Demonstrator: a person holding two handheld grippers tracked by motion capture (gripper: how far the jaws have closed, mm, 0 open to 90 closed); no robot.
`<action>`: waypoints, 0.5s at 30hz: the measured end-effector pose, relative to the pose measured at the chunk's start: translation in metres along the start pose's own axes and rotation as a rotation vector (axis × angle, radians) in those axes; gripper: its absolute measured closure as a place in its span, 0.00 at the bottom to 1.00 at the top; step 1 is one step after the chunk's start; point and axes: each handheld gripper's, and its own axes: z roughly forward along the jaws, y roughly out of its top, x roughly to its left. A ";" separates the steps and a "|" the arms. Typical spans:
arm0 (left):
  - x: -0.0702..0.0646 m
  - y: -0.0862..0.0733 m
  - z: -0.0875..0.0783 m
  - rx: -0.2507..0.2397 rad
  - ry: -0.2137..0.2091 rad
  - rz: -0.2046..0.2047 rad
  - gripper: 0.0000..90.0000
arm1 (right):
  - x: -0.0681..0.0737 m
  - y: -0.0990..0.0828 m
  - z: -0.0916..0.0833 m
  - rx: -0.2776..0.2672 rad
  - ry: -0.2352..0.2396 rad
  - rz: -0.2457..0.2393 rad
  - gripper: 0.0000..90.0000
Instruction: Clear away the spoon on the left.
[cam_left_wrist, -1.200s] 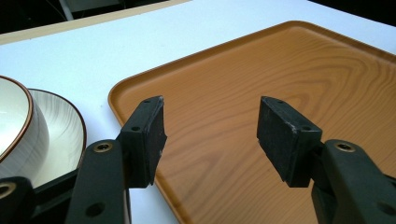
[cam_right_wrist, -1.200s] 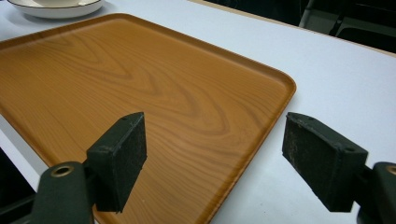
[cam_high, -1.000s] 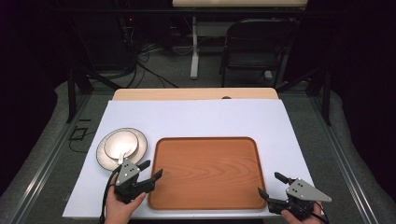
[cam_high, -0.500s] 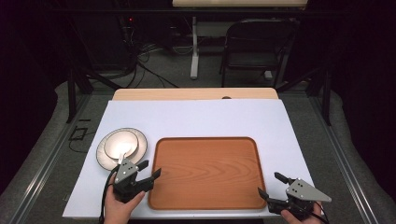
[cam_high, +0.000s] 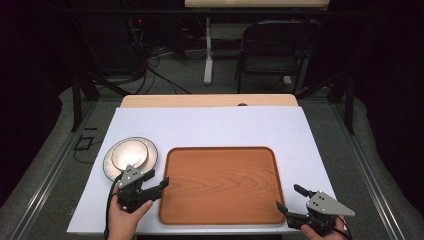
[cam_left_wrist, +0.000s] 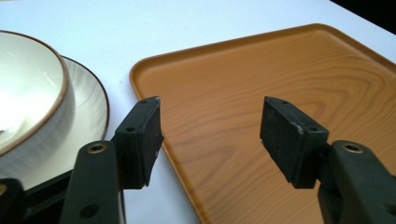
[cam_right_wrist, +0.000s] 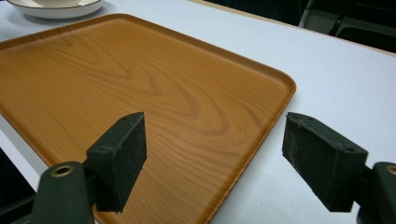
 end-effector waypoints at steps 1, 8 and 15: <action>0.001 0.001 -0.001 0.003 0.005 0.004 0.45 | 0.000 0.000 0.000 0.000 0.000 0.000 0.24; 0.008 0.005 -0.004 0.012 -0.001 -0.055 0.51 | 0.000 0.000 0.000 0.001 0.000 0.001 0.24; 0.015 0.007 -0.005 0.043 0.039 -0.073 0.57 | 0.000 0.000 0.000 0.001 0.001 0.002 0.24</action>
